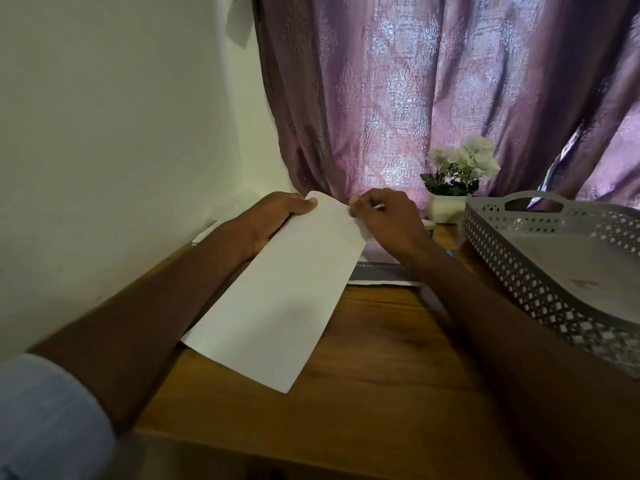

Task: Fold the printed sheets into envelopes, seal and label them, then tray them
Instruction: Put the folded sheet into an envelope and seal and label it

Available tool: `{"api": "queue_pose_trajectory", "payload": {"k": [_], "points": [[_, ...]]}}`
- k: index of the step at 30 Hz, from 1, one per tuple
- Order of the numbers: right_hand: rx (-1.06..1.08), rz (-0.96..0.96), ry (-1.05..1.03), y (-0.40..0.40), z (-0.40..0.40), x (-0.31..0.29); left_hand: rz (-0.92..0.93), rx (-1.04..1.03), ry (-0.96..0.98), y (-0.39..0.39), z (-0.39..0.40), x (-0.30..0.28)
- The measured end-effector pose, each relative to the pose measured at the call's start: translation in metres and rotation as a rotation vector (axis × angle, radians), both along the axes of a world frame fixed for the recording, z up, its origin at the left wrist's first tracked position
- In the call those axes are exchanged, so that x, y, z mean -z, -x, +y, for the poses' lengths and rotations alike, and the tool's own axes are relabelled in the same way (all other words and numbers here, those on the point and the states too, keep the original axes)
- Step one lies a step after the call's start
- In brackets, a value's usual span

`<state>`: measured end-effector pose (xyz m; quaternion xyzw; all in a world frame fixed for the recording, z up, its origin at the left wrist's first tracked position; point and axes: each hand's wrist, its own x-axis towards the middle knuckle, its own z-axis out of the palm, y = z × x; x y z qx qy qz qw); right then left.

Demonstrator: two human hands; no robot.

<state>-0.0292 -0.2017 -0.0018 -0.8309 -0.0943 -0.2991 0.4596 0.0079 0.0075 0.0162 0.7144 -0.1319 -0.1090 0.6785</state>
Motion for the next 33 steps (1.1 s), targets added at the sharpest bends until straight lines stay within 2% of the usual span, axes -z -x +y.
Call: {"api": "queue_pose_trajectory", "payload": {"k": [8,21,24,29,33], "points": [[-0.138,0.083,-0.003,-0.0019,-0.0065,0.0036,-0.040,-0.032,-0.030,-0.0069,0.0063,0.0006],[-0.162,0.155,-0.050,-0.0051,-0.0067,0.0009,-0.012,0.050,0.018,-0.0032,0.0023,0.0018],[-0.176,0.101,-0.020,-0.0019,-0.0077,0.0022,-0.031,0.027,0.006,-0.0044,0.0037,0.0017],[-0.117,-0.047,0.174,0.0000,-0.0096,0.0036,-0.034,0.006,0.006,-0.0066,0.0066,0.0036],[-0.087,-0.059,0.120,0.0004,-0.0088,0.0022,-0.039,0.015,-0.006,-0.0062,0.0060,0.0049]]}}
